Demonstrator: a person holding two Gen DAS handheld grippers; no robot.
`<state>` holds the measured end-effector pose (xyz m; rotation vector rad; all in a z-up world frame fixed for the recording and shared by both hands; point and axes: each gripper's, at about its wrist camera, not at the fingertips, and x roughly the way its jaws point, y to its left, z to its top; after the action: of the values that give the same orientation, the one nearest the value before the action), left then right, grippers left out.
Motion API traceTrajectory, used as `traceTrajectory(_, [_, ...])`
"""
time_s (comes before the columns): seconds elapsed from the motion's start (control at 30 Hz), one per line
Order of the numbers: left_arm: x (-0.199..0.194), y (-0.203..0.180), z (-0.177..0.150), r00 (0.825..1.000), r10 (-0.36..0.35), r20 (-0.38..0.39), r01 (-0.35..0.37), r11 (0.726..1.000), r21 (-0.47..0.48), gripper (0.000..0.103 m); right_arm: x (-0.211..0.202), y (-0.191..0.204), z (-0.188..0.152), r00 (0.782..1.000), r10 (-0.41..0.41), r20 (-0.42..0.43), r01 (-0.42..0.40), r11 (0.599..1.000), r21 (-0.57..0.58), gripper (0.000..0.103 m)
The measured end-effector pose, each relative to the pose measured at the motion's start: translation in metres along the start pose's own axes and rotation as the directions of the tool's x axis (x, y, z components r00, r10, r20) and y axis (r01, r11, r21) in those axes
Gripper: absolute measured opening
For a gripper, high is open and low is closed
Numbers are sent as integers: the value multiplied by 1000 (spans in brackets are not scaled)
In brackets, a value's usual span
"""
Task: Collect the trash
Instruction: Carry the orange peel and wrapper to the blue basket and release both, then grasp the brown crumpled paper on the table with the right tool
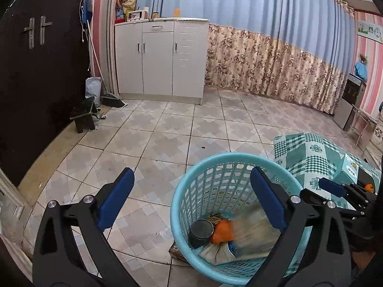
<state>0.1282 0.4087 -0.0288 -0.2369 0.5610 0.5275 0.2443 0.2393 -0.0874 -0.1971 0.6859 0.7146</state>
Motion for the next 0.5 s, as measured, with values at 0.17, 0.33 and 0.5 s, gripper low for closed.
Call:
traceTrajectory(0.17, [-5,-4,1,1000,-4,4,4,1000,-3,94,-27,-13,1,997,-41,66,40,999,19,86])
traceTrajectory(0.33, [-16,-18,5,1000,-14,12,14,1000,-1,95,-59,-38,-2,992,-81,95,77,996,47,90])
traceTrajectory(0.5, [-31,-43,5,999,-26,28,25,999,21,98,-98,-80,-15,982,-142,125,129,986,108,93])
